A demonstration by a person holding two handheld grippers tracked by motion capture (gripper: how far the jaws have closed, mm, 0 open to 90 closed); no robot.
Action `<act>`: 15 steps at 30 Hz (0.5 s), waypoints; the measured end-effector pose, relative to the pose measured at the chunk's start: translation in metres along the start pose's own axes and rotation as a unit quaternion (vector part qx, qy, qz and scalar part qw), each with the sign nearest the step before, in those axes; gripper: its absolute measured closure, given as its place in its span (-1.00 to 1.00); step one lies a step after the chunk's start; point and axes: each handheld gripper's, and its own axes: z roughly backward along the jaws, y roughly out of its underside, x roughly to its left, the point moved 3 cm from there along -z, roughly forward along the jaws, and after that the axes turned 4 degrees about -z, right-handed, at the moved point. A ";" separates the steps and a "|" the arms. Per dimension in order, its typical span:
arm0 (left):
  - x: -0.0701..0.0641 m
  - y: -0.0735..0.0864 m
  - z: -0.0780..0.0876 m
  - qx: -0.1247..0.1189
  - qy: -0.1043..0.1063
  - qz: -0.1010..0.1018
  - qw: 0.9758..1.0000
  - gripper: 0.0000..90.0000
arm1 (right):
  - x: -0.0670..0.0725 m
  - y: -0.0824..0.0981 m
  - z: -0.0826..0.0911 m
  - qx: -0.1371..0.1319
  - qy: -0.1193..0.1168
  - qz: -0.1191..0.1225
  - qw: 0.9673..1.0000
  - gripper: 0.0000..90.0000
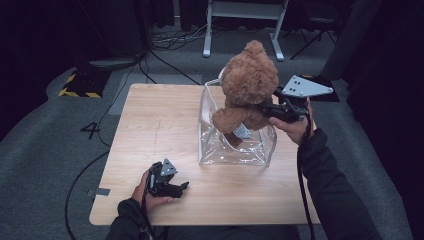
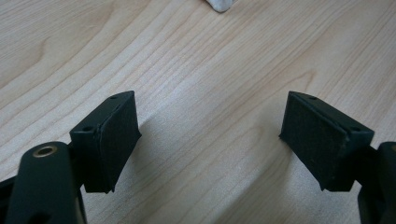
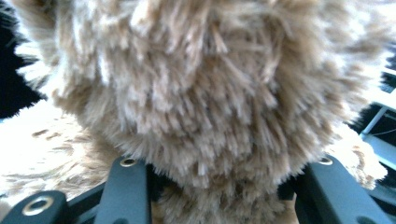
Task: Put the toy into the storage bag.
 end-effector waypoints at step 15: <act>0.000 0.000 0.000 -0.002 0.000 0.000 1.000 -0.57 | 0.000 0.037 -0.025 0.063 -0.020 -0.014 0.998 0.15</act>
